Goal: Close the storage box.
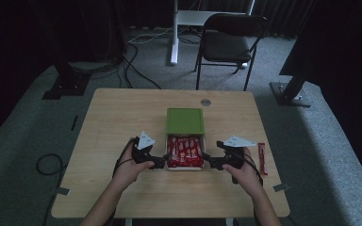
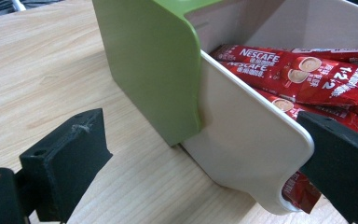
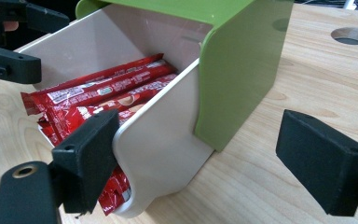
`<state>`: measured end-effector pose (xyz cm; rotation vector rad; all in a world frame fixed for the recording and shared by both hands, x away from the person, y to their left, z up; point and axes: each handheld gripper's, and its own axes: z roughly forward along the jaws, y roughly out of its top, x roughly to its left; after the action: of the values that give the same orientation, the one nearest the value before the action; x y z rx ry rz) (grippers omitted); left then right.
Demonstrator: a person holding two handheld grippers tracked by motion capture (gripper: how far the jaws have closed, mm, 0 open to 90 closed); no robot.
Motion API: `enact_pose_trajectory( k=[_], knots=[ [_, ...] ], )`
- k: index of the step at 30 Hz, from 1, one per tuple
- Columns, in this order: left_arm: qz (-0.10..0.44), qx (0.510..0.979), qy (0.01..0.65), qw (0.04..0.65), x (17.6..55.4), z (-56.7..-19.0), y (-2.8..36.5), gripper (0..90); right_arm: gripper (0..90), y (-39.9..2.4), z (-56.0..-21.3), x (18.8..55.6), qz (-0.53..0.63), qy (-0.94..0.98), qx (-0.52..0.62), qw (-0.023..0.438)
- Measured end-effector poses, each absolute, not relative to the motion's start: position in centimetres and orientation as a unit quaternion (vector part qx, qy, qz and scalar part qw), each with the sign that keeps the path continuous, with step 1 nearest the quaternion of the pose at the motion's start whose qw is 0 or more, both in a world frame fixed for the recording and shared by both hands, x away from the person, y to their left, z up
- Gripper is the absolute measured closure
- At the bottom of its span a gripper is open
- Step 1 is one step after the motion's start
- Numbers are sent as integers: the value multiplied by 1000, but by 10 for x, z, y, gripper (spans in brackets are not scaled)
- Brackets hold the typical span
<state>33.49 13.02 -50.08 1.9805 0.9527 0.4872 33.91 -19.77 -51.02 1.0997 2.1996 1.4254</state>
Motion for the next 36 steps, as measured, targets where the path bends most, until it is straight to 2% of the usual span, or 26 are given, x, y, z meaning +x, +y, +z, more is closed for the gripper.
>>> enact_pose_trajectory(
  k=[27,36],
  knots=[
    [213,792,395,413,366,-498,127,49,135,-192,-508,364,490,755,405,160],
    [215,788,403,413,376,-499,127,49,134,-190,-509,372,493,746,411,181]
  ],
)
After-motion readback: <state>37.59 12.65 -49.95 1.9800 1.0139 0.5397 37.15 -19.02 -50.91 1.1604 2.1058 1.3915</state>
